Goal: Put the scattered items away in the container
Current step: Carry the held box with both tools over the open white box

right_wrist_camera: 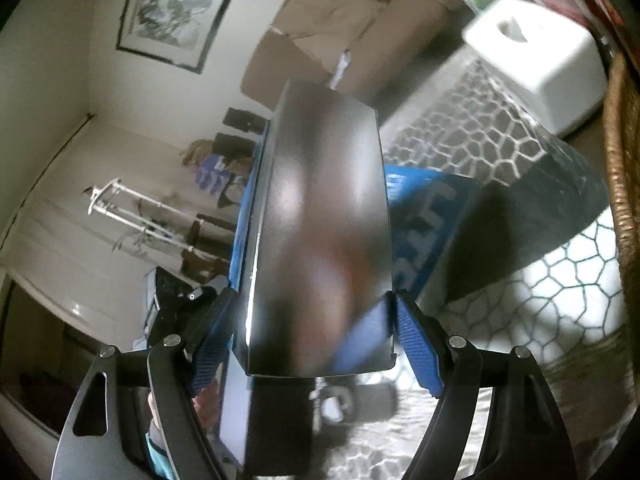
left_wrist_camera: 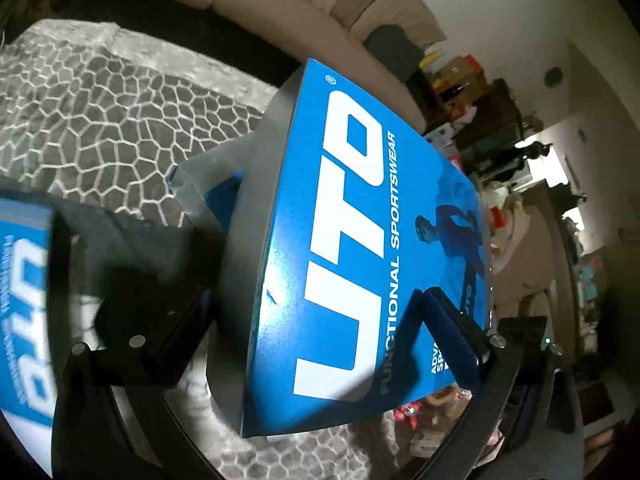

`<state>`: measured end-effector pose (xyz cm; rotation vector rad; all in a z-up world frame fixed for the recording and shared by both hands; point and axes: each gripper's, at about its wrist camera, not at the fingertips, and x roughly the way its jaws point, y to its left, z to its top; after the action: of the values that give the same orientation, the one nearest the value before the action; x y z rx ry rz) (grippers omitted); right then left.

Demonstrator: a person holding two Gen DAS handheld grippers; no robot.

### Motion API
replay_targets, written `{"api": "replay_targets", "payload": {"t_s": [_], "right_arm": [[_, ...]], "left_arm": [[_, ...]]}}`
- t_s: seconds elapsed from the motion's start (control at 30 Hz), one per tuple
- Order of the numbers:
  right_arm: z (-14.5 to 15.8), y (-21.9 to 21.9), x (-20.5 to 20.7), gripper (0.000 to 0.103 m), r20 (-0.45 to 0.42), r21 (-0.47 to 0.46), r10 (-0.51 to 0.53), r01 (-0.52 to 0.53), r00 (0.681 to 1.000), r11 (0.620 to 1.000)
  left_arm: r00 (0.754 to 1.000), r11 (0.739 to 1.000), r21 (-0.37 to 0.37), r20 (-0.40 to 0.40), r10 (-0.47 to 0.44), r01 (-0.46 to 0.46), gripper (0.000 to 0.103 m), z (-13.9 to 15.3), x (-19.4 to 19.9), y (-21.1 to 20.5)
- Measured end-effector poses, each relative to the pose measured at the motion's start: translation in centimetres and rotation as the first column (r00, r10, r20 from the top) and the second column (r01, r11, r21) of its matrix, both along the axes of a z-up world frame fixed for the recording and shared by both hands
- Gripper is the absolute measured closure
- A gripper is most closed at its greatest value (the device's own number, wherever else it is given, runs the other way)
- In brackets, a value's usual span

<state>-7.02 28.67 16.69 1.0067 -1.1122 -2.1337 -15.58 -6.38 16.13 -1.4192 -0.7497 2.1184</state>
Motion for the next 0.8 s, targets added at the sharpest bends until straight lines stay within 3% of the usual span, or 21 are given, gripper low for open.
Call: {"api": "replay_targets", "payload": {"t_s": [0.2,0.33,0.57,0.8], "right_arm": [[4.3,-6.4,1.5,0.024,-0.059,0.005,0.090,-0.090,0.994,0.996],[5.8,-12.0,1.8,0.024,-0.073,0.008,0.162,-0.162,0.984,0.987],[5.9,-21.8,2.1,0.024,-0.058,0.009,0.255,-0.255,0.965,0.967],[4.3,-28.3,1.5,0.024,-0.021,-0.004,0.291,-0.291,0.957,0.957]], "left_arm": [[0.997,0.998,-0.007,-0.061,0.054,-0.054,0.001,5.1,4.7,-6.8],[0.991,0.994,-0.009,-0.079,0.111,-0.112,0.001,6.7,7.8,-12.4],[0.974,0.977,-0.010,-0.082,0.209,-0.211,0.001,7.2,11.5,-21.8],[0.963,0.965,-0.017,-0.066,0.261,-0.262,0.001,5.4,13.5,-28.6]]}}
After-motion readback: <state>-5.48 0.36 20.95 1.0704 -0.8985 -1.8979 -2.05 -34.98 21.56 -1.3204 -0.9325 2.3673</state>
